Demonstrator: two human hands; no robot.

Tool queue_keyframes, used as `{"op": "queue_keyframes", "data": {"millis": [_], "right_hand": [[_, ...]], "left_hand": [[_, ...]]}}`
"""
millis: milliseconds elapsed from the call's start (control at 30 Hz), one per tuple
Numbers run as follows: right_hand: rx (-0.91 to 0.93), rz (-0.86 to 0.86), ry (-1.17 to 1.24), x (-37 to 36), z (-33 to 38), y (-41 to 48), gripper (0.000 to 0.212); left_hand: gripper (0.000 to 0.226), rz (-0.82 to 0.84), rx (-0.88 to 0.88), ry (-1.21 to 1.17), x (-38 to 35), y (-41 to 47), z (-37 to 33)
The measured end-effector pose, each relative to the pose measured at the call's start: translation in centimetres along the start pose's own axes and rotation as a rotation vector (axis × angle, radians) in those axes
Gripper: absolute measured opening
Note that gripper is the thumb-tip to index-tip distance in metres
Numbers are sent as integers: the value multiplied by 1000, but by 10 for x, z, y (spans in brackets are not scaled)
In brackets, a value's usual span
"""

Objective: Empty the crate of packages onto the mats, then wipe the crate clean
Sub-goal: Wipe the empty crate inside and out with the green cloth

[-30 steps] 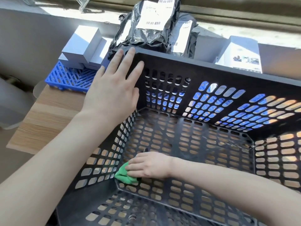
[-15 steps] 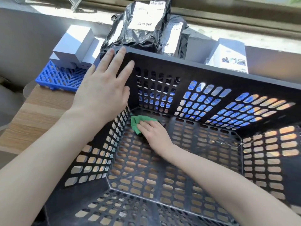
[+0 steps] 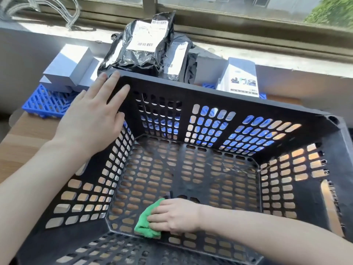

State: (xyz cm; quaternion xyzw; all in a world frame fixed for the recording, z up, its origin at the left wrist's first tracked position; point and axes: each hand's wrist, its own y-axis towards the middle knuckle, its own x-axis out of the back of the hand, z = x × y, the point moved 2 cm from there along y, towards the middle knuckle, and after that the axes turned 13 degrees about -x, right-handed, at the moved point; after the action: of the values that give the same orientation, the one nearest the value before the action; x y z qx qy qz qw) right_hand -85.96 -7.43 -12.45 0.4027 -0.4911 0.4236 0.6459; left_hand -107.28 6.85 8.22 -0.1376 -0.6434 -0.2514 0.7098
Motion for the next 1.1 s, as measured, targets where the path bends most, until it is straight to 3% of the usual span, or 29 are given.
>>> {"op": "queue_keyframes", "data": {"millis": [100,167,333,500,600,700,767,967,1100], "right_hand": [[-56,-53,-93,6,-32,3,39],[-225,-127,-146,19,-64,1,43],[-612,-153,-247,34,-125,-11,24],[-936,-191,-240,46,-131,-18,29],[-1056,-242,-123,37,-117,-5,26],[-1084,-255,-34,26,-107,17,23],[-1054,-258,-41,21,-100,33,22],[-965,-161,-87,10,-89,52,25],[-997,-195,-204,20,-99,20,20]], "left_hand": [[61,1,6,9,2,-1,-1],[65,6,0,15,4,-1,-3],[66,20,-27,32,6,-1,-5],[64,-42,-121,58,8,1,-5],[69,-70,11,-53,6,0,-1],[73,-140,134,-204,11,8,-5],[72,-213,116,-267,18,21,-17],[66,-160,-284,-329,19,64,-61],[69,-109,-389,-283,8,80,-66]]}}
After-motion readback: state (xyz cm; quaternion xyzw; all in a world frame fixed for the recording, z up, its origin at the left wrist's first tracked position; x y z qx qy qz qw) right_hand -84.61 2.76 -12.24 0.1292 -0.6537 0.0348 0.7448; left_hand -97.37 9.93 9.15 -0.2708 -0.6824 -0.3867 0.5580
